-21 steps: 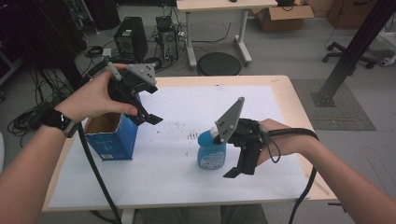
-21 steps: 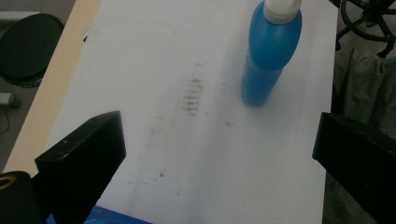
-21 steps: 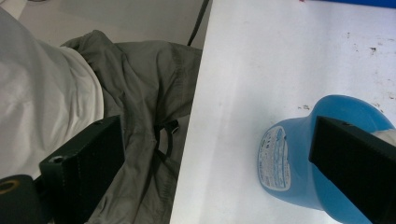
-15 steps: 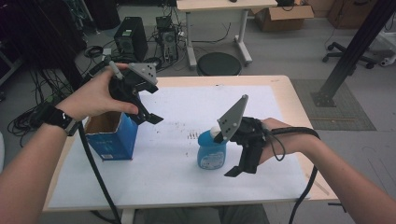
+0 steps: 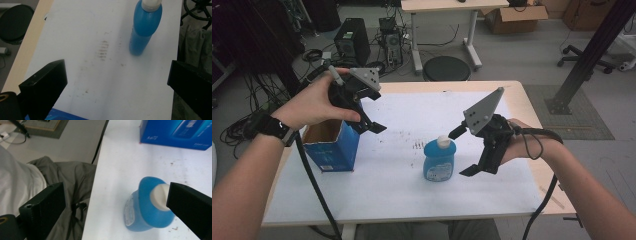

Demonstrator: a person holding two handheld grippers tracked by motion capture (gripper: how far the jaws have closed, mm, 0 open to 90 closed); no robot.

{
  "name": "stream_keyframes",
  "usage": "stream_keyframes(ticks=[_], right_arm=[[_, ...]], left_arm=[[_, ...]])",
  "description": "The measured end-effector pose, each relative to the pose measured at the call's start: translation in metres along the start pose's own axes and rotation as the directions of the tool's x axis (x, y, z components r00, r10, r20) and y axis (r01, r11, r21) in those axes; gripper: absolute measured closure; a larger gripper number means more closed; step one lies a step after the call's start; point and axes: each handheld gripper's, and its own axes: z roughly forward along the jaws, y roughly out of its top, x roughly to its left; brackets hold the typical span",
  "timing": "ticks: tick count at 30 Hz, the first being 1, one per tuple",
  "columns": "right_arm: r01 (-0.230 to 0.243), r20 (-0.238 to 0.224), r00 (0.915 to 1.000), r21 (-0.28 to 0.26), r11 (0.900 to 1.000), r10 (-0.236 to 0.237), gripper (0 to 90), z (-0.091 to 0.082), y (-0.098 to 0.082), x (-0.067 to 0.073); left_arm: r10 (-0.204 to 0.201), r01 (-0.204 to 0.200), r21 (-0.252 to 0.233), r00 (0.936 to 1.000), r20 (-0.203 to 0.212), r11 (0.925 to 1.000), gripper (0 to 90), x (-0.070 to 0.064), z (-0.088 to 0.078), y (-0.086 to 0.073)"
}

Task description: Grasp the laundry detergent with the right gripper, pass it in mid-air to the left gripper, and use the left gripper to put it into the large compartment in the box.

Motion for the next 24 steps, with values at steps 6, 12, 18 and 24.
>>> stream_keyframes(ticks=[6,12,18,24], right_arm=[[-0.015,0.028,0.9995,-0.063,0.998,0.017,2.2,-0.005,-0.017,-0.008],[-0.063,0.056,0.9960,-0.124,0.990,0.070,1.9,-0.006,-0.042,-0.023],[-0.097,0.065,0.9918,-0.179,0.979,0.110,1.4,-0.007,-0.060,-0.031],[-0.116,0.064,0.9893,-0.203,0.972,0.131,0.6,-0.001,-0.076,-0.036]], left_arm=[[0.004,-0.004,0.005,1.0000,0.005,1.0000,3.2,-0.002,0.000,0.000],[-0.001,0.001,0.010,1.0000,0.005,1.0000,3.2,-0.002,0.001,0.000],[0.002,-0.002,0.015,0.9999,0.011,0.9999,3.2,-0.002,0.001,-0.001],[0.001,-0.001,0.023,0.9999,0.011,0.9997,3.2,-0.004,0.002,-0.001]])
